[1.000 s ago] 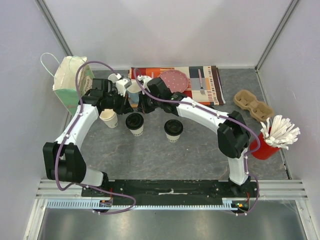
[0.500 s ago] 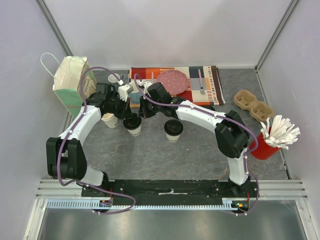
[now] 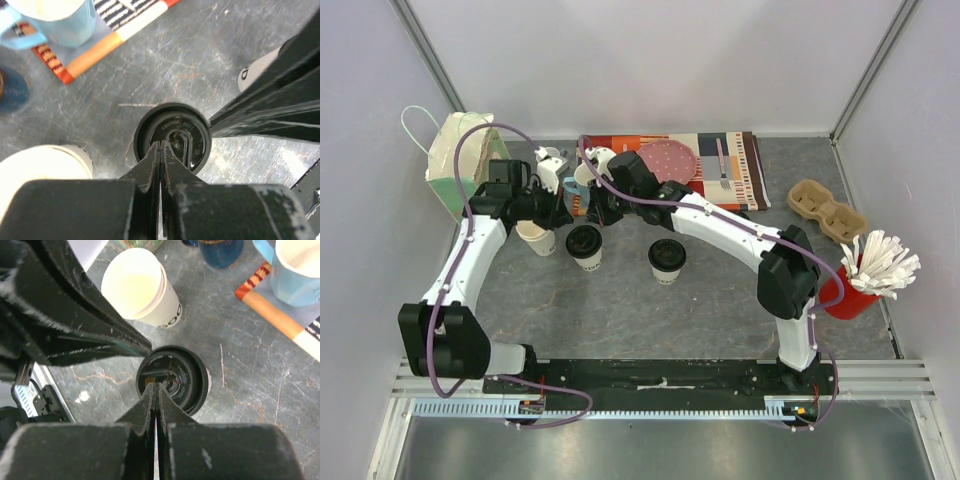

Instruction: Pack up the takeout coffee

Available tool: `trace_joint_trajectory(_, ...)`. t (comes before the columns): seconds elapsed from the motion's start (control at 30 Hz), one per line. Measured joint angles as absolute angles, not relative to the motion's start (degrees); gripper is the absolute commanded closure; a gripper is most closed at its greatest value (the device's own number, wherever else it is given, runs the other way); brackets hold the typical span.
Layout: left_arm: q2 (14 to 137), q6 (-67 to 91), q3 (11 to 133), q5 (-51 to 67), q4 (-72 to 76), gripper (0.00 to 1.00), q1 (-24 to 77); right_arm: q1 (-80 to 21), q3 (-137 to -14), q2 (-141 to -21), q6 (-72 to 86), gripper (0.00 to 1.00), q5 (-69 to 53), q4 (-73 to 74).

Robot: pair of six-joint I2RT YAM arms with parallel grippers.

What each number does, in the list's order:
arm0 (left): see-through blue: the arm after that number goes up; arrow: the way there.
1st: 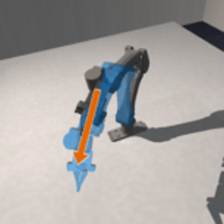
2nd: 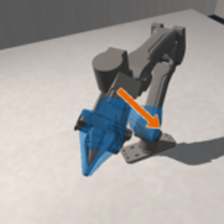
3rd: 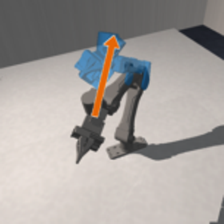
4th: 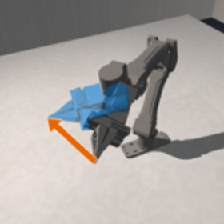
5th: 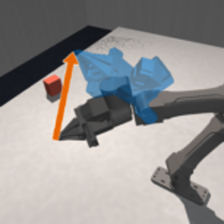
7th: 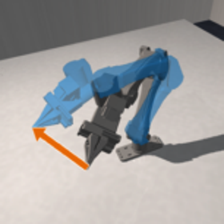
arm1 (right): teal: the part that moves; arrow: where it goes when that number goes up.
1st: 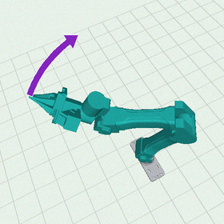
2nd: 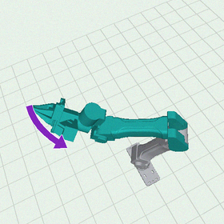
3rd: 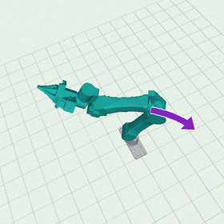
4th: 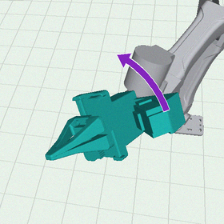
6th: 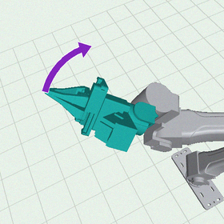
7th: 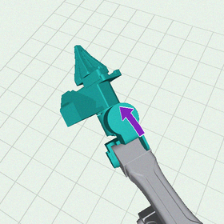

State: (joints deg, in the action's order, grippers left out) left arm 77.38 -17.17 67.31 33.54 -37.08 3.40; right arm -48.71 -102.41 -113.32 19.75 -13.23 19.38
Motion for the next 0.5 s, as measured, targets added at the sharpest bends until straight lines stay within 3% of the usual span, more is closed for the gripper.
trace_joint_trajectory(0.5, 82.54, -17.32, 61.17, 36.58, -33.12, 0.98, 2.11, -46.87, -93.03, -114.98, 22.17, 1.0, -16.75, 13.69)
